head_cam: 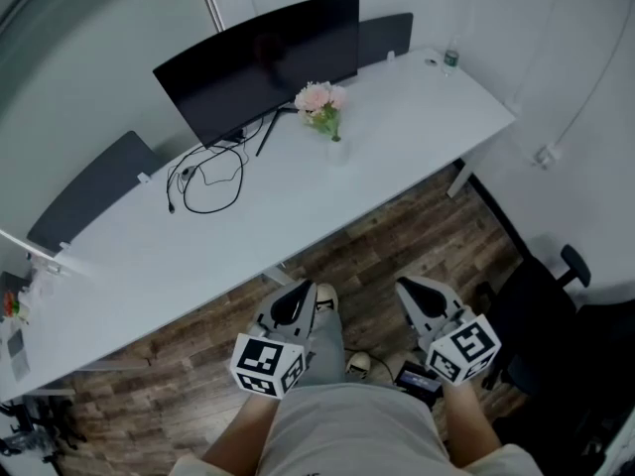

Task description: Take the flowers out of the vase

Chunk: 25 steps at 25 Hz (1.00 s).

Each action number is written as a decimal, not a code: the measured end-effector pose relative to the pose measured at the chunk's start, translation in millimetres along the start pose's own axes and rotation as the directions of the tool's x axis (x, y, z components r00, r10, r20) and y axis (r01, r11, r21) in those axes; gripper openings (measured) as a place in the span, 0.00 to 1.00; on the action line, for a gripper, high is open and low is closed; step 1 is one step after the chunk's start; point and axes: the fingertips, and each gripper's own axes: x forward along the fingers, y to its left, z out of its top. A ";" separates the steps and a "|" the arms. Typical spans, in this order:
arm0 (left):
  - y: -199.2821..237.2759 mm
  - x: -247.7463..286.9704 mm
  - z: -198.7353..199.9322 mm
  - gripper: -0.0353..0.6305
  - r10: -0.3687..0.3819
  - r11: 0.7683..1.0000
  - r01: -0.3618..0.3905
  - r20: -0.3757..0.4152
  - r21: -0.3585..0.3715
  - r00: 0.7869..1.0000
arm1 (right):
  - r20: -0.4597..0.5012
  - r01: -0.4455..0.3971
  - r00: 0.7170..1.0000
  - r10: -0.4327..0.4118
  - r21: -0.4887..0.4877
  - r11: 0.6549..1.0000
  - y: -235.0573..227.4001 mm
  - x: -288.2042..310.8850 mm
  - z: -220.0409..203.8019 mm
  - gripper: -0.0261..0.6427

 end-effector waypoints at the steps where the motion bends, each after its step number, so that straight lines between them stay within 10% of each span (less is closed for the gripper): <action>1: 4.1 7.0 1.1 0.06 -0.003 1.000 0.003 0.002 0.000 1.000 | 0.005 0.003 1.000 -0.003 -0.004 1.000 -4.3 3.8 2.2 0.09; 25: 136.9 196.0 72.9 0.06 -0.101 0.995 0.101 0.000 0.019 0.995 | -0.014 0.047 0.999 -0.048 -0.024 0.999 -144.7 196.2 65.4 0.09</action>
